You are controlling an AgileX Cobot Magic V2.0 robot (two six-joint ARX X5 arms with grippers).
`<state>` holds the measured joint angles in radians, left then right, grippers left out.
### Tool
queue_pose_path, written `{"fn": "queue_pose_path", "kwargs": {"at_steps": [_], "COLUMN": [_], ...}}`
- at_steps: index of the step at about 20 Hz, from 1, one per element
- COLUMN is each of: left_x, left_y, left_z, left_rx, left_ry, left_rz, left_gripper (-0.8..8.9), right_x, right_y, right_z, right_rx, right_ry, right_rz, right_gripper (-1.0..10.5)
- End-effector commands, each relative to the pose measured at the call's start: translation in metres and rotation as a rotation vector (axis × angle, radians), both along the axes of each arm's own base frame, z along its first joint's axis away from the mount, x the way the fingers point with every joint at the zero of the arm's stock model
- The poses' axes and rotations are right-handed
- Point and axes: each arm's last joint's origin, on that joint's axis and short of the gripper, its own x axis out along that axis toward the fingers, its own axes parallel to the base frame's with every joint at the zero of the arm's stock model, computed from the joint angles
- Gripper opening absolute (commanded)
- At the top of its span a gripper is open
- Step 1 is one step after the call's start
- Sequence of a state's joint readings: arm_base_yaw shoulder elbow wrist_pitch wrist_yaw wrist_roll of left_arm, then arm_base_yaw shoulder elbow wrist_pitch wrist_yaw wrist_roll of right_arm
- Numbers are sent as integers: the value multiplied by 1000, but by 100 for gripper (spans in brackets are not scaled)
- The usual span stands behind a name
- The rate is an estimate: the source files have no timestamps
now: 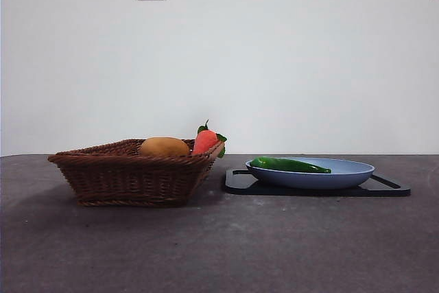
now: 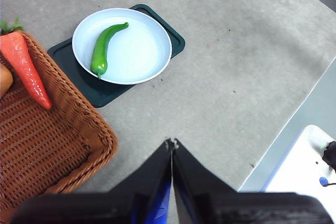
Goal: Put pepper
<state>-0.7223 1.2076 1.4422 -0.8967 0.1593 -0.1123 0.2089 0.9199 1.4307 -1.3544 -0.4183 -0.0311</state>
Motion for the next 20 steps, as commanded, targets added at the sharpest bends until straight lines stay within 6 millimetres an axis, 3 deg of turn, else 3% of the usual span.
{"fn": "queue_pose_path", "kwargs": {"at_steps": [1,9,12,15,17,20], "left_x": [0,-1,5,9,3,-13], "left_y": [-3,-3,4,28,54,93], "left_z": [5,5,13,40,59,66], "left_rx": [-11,-13,17,-46,-103,-145], "left_ry": [-26,-26,-167,-421,-562,-715], "left_rz": [-17,-20,18,109,203,369], "left_gripper": [6,6,7,8,8,8], "right_x": [-1,-1,-1,-1,-1,0], "right_y": [0,0,0,0,0,0], "right_z": [3,3,3,3,3,3], "right_rx": [-11,-11,-10,-10,-11,-10], "right_ry": [-1,-1,-2,-2,-1,-2], "right_rz": [7,7,7,7,7,7], "right_gripper": [11,11,11,11,11,11]}}
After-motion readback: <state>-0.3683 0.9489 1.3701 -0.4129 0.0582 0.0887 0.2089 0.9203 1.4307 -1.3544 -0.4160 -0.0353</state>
